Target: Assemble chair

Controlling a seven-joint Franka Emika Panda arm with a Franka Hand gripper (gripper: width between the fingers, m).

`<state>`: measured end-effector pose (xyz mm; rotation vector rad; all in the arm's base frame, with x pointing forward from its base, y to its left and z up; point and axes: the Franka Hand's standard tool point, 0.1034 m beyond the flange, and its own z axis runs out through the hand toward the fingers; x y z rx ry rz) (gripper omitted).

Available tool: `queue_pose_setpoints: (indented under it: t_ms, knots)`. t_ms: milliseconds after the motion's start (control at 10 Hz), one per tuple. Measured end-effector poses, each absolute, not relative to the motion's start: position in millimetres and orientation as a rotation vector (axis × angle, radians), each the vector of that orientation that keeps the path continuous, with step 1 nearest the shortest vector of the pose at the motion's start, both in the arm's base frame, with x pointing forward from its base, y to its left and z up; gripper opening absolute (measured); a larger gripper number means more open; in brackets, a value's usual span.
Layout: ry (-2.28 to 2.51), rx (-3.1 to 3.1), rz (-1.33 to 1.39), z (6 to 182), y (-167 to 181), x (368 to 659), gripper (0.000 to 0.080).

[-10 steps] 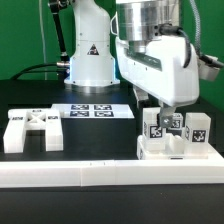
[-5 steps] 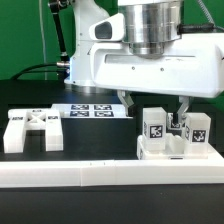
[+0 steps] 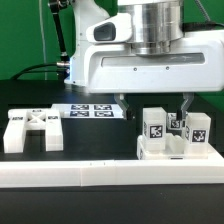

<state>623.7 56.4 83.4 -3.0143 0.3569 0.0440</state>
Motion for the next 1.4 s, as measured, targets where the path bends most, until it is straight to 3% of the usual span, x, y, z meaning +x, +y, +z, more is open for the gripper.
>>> queue_pose_setpoints:
  t_ms: [300, 500, 600, 700, 1000, 1400]
  knots:
    - [0.222, -3.026, 0.037, 83.2, 55.0, 623.8, 0.0649]
    - [0.226, -3.026, 0.038, 82.9, 54.9, 623.7, 0.0412]
    - [0.258, -3.024, 0.040, 82.8, 54.9, 623.6, 0.0412]
    - [0.258, -3.024, 0.039, 82.8, 54.7, 623.7, 0.0289]
    - [0.540, -2.986, 0.056, 82.2, 54.7, 623.6, 0.0289]
    - [1.357, -2.721, 0.098, 81.6, 53.4, 623.8, 0.0291]
